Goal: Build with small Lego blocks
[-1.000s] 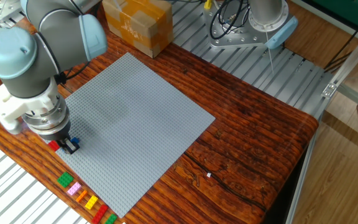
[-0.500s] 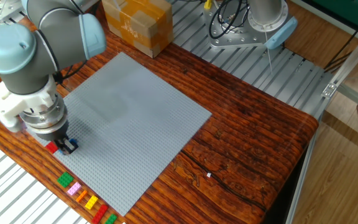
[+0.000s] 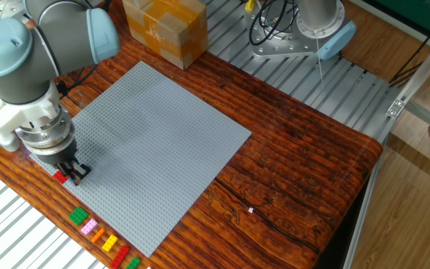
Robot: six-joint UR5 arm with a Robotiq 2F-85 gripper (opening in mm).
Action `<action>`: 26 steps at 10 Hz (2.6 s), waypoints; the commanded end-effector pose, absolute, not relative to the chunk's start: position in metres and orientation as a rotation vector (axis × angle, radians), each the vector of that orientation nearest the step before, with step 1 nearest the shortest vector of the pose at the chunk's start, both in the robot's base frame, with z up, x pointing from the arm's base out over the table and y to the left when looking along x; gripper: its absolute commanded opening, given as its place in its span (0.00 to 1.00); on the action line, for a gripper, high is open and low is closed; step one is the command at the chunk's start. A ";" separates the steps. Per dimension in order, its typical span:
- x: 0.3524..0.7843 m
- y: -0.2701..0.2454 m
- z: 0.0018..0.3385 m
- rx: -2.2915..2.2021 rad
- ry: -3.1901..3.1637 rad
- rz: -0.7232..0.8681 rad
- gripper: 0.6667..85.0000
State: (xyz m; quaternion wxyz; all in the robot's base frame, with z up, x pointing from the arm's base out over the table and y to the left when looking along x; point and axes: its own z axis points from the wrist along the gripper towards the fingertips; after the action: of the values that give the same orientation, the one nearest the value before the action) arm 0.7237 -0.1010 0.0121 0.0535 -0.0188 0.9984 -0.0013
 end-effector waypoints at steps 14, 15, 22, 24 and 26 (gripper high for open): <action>0.711 -0.100 0.001 0.128 3.042 0.008 0.00; 0.709 -0.101 -0.001 0.124 3.044 0.003 0.00; 0.696 -0.097 0.036 0.220 3.149 -0.049 0.00; 0.702 -0.105 0.038 0.227 3.145 -0.080 0.00; 0.703 -0.131 0.043 0.267 3.149 -0.199 0.00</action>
State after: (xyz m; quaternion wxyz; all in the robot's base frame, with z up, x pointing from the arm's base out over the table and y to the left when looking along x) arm 0.7014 -0.1135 0.0350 -0.0037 0.0689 0.9969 -0.0375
